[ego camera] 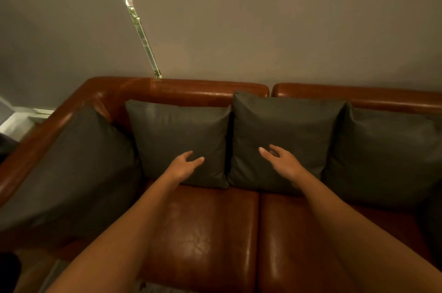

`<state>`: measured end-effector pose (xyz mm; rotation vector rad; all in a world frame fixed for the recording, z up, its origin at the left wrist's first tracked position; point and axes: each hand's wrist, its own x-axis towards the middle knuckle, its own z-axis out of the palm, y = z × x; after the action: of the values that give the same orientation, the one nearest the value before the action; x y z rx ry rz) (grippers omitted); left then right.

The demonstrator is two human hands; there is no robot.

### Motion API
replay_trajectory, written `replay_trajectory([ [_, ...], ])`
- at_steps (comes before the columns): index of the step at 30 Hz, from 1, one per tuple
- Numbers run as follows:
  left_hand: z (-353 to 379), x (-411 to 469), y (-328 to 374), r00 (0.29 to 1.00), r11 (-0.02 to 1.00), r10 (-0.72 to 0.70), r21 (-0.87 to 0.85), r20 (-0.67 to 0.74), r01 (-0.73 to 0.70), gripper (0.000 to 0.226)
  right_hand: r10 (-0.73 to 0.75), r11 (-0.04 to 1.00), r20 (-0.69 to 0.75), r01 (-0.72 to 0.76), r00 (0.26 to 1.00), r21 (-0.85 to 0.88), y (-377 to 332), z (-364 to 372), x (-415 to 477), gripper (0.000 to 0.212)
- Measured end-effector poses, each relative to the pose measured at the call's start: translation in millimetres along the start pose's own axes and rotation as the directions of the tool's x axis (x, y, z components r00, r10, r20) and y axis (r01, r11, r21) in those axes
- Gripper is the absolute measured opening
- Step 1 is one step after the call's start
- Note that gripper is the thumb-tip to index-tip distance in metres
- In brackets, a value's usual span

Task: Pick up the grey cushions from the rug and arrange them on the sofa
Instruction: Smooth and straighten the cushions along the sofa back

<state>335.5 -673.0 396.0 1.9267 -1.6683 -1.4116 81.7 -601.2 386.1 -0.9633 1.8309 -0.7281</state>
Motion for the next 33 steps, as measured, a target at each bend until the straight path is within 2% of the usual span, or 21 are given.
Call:
replay_trajectory([
  [11, -43, -50, 0, 0.993, 0.991, 0.01, -0.134, -0.115, -0.026, 0.061, -0.033, 0.999, 0.114, 0.037, 0.993, -0.028, -20, 20, -52, 0.069],
  [17, -77, -35, -19, 0.995, 0.995, 0.002, -0.1, -0.1, -0.012, 0.061, 0.012, 1.0, 0.157, -0.008, 0.988, -0.022, -38, 57, -46, 0.07],
  [21, -108, -9, -34, 0.999, 1.0, 0.015, -0.025, -0.047, -0.016, 0.068, 0.07, 0.997, 0.132, -0.075, 0.989, 0.033, -53, 90, -25, 0.074],
  [25, -145, 26, -45, 0.997, 0.988, 0.075, 0.137, -0.015, -0.073, 0.087, 0.148, 0.985, 0.117, -0.156, 0.982, 0.069, -70, 128, 5, 0.077],
  [29, -178, 70, -58, 0.99, 0.942, 0.133, 0.306, 0.043, -0.14, 0.106, 0.201, 0.968, 0.055, -0.207, 0.978, 0.139, -84, 166, 36, 0.079],
  [33, -193, 105, -59, 0.978, 0.856, 0.18, 0.472, 0.105, -0.208, 0.116, 0.252, 0.943, 0.044, -0.255, 0.967, 0.212, -85, 187, 56, 0.094],
])
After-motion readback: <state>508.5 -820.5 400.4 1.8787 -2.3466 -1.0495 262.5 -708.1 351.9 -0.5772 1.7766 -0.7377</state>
